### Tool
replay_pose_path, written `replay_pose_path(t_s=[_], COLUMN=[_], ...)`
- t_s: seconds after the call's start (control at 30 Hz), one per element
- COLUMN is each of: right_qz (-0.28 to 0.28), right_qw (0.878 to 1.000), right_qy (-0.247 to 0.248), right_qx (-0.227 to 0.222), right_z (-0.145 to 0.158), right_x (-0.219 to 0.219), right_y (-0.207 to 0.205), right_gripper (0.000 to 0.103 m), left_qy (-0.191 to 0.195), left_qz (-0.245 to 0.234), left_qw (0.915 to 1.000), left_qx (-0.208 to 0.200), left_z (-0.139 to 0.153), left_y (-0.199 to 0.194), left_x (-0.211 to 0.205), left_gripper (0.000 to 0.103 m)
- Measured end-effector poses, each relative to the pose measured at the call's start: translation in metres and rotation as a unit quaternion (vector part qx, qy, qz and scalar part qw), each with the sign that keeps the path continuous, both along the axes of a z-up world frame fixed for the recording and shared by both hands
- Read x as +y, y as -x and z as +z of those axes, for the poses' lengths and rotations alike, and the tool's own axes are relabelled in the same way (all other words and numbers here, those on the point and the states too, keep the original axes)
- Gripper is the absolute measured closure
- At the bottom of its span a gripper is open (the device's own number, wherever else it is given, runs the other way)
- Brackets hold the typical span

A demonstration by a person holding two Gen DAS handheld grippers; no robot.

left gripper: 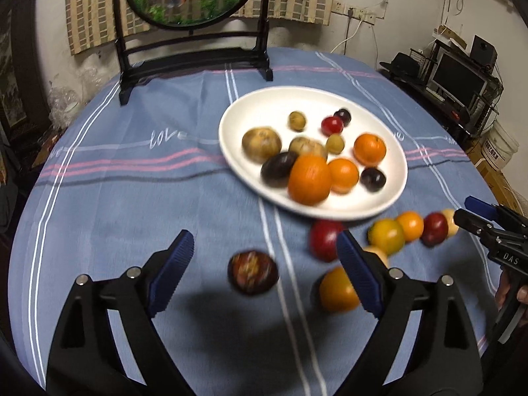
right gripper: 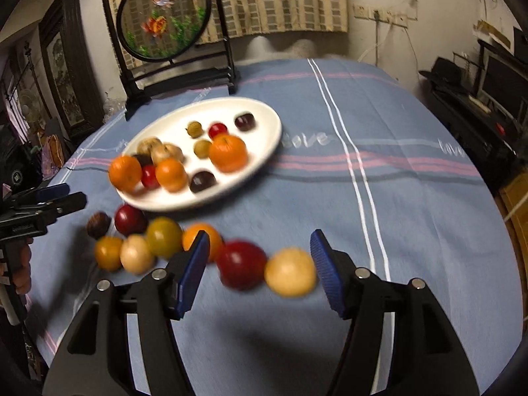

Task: Organize fruits
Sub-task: 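Withdraw both open tools from the plate toward the fruit pile, then grasp a pale yellow fruit with the right tool while the left tool grasps a speckled brown fruit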

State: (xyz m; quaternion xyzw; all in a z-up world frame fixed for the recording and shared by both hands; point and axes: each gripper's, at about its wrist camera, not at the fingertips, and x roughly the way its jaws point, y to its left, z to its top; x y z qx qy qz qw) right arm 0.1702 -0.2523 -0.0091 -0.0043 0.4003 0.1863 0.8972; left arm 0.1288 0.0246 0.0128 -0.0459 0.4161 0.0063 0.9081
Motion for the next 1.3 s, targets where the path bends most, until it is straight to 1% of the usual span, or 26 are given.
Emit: replay_pose_path(t_s=[0.13,0.3,0.43,0.63,0.83,0.97,1.07,1.1,1.17,1.2,1.3], right_qz=[-0.013,-0.020,-0.021,-0.021,-0.015,0.001,0.004,0.010,0.021,0.021,0.017], right_qw=[1.000,0.999,0.999,0.997,0.995,0.995,0.994,0.995,0.995,0.995,0.997], right_qy=[-0.009,-0.005,0.012,0.056,0.086,0.099,0.105,0.102,0.095,0.095,0.070], right_qx=[0.015,0.031,0.037,0.048,0.037,0.028,0.018,0.018,0.016,0.015,0.019], right_z=[-0.012,-0.023,-0.027,-0.033,-0.033,-0.032,-0.030,-0.029,-0.029,-0.029,-0.028], right_x=[-0.014,-0.021,-0.021,-0.014,-0.008,0.001,0.004,0.005,0.007,0.008,0.002], right_y=[0.010,0.017,0.018,0.009,-0.005,-0.013,-0.018,-0.019,-0.021,-0.022,-0.022], right_gripper=[0.039,0.039,0.039,0.039,0.040,0.047,0.049,0.055,0.063,0.064,0.065], left_qy=[0.020,0.029,0.032,0.030,0.027,0.027,0.026,0.026,0.024,0.022,0.020], left_qz=[0.013,0.021,0.025,0.026,0.024,0.026,0.026,0.025,0.025,0.025,0.027], left_qw=[0.9997,0.9992,0.9989,0.9987,0.9987,0.9984,0.9983,0.9983,0.9983,0.9983,0.9983], left_qx=[0.012,0.017,0.023,0.032,0.035,0.042,0.046,0.047,0.048,0.048,0.048], left_z=[-0.011,-0.019,-0.024,-0.033,-0.034,-0.038,-0.041,-0.042,-0.042,-0.042,-0.042], left_y=[0.014,0.027,0.032,0.035,0.033,0.029,0.026,0.026,0.025,0.024,0.022], left_x=[0.006,0.009,0.010,0.011,0.011,0.012,0.012,0.012,0.012,0.012,0.014], left_gripper=[0.012,0.012,0.011,0.011,0.011,0.011,0.011,0.011,0.011,0.011,0.011])
